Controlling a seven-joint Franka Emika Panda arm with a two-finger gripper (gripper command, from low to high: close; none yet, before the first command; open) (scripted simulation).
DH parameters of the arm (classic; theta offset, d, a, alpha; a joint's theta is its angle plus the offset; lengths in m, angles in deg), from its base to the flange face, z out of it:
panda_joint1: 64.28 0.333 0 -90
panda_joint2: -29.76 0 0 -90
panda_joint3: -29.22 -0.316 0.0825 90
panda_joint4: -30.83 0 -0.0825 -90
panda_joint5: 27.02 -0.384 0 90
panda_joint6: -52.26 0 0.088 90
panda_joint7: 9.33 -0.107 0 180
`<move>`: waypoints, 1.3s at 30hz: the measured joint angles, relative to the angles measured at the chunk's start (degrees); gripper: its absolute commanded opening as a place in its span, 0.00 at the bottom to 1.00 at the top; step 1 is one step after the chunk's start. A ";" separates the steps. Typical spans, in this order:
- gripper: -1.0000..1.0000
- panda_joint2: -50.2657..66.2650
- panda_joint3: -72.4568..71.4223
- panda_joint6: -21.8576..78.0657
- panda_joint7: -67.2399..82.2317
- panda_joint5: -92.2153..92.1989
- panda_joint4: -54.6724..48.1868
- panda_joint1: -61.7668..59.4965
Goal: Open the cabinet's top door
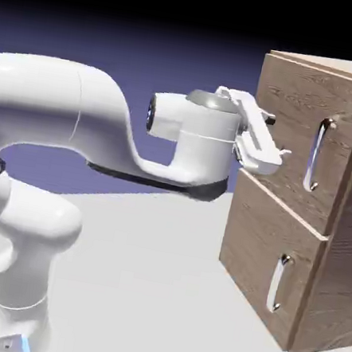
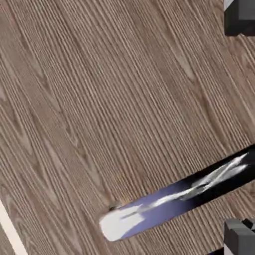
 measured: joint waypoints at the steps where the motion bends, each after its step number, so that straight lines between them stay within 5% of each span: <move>1: 0.50 -0.35 0.96 0.16 0.90 2.49 -0.41 0.87; 14: 0.50 0.34 14.02 2.38 6.62 20.96 -11.03 17.28; 15: 0.00 0.36 14.07 2.39 6.61 20.97 -11.08 17.36; 39: 0.00 15.07 -22.75 9.86 -15.62 13.54 5.75 -25.19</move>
